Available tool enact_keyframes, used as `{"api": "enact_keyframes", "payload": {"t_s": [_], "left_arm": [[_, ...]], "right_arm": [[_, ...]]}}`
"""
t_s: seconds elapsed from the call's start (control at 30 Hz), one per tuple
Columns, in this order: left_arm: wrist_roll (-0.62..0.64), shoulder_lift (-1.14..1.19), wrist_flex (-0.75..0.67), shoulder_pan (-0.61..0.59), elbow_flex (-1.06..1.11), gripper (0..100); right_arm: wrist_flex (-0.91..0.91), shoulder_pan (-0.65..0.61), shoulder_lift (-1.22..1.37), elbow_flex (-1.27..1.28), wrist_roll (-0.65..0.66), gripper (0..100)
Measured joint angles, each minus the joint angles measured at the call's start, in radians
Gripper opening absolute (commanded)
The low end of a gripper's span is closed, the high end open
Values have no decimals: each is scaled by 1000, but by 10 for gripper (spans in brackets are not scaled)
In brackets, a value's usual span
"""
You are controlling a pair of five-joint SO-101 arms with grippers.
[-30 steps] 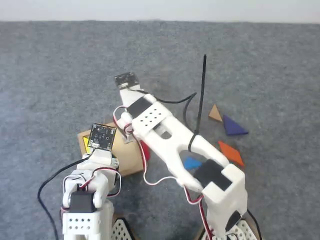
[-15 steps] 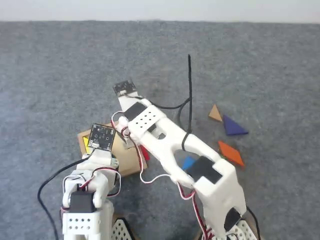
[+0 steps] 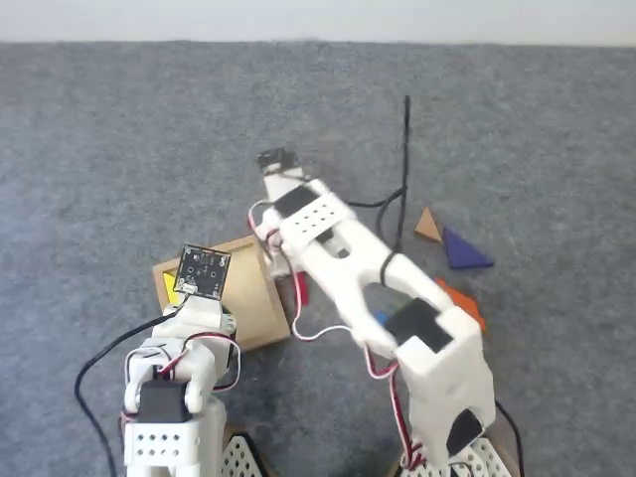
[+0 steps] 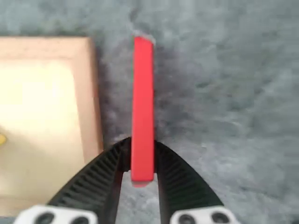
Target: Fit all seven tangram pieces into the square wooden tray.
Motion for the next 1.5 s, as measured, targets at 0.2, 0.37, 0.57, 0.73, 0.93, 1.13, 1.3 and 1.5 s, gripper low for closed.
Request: {"api": "enact_keyframes", "payload": {"t_s": [0.2, 0.37, 0.57, 0.73, 0.93, 1.13, 1.3, 1.5], "left_arm": [[0, 0, 0, 0, 0, 13], [0, 0, 0, 0, 0, 13], [0, 0, 0, 0, 0, 13], [0, 0, 0, 0, 0, 13], [-172, 0, -51, -233, 0, 13], [-252, 0, -353, -755, 0, 13], [-275, 0, -531, -1045, 0, 13], [-456, 0, -552, -1049, 0, 13]], "right_arm": [[58, 8, -195, 38, 37, 6], [-52, -9, -384, 247, 84, 6], [-264, -9, -615, 542, 101, 6], [-285, -11, -623, 559, 101, 6], [-305, -25, -615, 559, 101, 6], [-305, -123, -489, 499, 101, 6], [-305, -158, -327, 351, 103, 6], [-178, -193, -216, 127, 238, 6]]}}
